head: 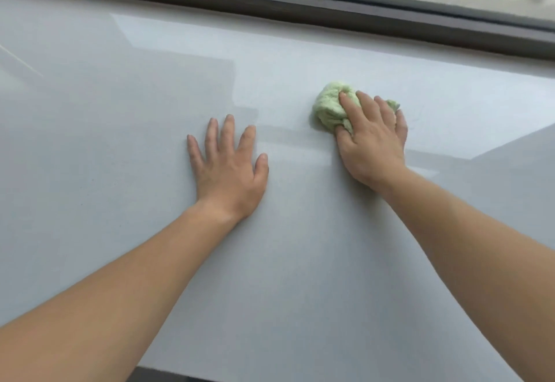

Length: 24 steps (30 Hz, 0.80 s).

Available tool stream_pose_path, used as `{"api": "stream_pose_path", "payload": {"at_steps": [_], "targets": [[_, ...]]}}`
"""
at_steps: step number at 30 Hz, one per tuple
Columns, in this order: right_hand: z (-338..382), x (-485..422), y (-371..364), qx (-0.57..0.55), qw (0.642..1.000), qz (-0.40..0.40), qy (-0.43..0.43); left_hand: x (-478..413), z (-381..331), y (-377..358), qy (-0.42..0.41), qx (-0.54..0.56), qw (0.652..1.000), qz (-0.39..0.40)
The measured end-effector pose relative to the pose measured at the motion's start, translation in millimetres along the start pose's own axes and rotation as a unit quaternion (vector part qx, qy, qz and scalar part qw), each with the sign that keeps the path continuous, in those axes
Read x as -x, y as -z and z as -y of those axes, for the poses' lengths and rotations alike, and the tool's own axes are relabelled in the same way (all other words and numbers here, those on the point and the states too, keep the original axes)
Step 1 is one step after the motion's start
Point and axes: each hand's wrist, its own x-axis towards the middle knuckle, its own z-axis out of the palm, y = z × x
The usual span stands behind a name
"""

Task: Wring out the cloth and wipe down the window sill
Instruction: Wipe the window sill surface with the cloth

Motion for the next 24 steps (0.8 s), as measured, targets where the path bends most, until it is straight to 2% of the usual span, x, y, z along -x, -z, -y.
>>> {"api": "stream_pose_path", "payload": {"at_steps": [2, 3, 7, 9, 11, 15, 16, 21, 24], "targets": [[14, -18, -3, -0.016, 0.999, -0.012, -0.044, -9, -8, 2, -0.003, 0.023, 1.0, -0.01], [20, -16, -5, -0.014, 0.999, -0.01, -0.031, -15, -14, 2, -0.006, 0.034, 0.999, -0.01], [10, 3, -4, 0.035, 0.988, 0.013, 0.149, -23, -37, -6, 0.028, 0.024, 0.999, 0.004], [-8, -23, 3, 0.046, 0.98, 0.02, 0.192, -22, -42, -10, 0.034, -0.018, 0.999, 0.006], [-19, -66, 10, 0.038, 0.986, 0.011, 0.161, -21, -44, -11, 0.035, -0.037, 0.999, 0.007], [-1, -125, 11, -0.012, 1.0, -0.026, 0.003, -23, -45, -10, 0.035, -0.043, 0.998, 0.012], [11, -126, 7, -0.009, 0.999, -0.031, -0.006, -23, -45, -10, 0.035, -0.042, 0.998, 0.01], [23, -131, 5, 0.035, 0.983, 0.008, 0.179, -24, -45, -9, 0.035, -0.039, 0.999, 0.005], [0, -157, 17, 0.018, 0.979, 0.012, 0.202, -24, -45, -8, 0.034, -0.036, 0.999, 0.01]]}}
